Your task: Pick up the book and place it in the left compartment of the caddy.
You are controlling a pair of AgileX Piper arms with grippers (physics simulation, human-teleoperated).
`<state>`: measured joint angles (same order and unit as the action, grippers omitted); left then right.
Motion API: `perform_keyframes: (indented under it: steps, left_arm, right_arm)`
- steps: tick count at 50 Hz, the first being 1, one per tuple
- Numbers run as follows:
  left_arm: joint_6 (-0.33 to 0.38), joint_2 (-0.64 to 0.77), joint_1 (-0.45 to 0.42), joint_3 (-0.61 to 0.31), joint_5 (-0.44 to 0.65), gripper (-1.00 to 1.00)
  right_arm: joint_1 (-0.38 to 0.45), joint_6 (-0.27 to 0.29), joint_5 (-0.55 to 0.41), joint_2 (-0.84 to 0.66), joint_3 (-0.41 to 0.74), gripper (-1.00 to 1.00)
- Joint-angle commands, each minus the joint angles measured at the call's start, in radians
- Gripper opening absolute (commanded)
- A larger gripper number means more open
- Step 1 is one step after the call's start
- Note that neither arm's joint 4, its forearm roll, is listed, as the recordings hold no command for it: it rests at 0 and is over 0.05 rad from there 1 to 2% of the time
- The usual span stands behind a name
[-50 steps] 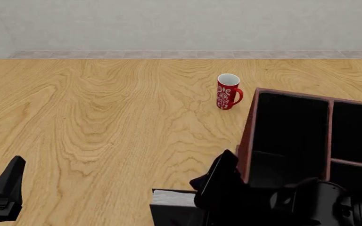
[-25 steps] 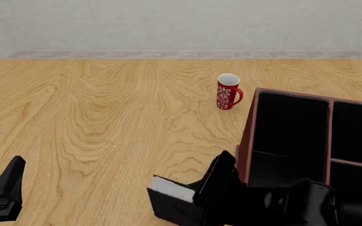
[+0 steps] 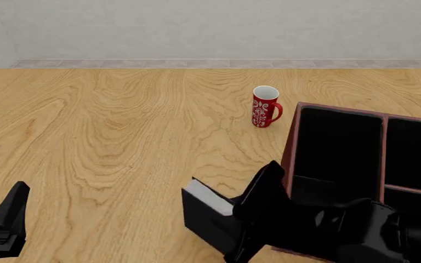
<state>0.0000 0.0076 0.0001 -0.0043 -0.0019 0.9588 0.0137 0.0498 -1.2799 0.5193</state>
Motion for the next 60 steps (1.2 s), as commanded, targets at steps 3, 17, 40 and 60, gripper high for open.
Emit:
perform_keyframes:
  steps: [3,17,40,60]
  left_arm:
    - [0.0,0.0,0.0,0.0,0.0,1.0]
    - [0.0,0.0,0.0,0.0,0.0,1.0]
    - [0.0,0.0,0.0,0.0,0.0,1.0]
    - [0.0,0.0,0.0,0.0,0.0,1.0]
  right_arm:
    - [-0.009,-0.024,-0.045,0.062,0.039,-1.0]
    - [-0.044,-0.043,-0.198,0.15,0.143,-1.0]
    - [-0.098,0.012,-0.417,0.244,0.306,-1.0]
    - [-0.184,0.028,-0.569,0.341,0.429,-1.0]
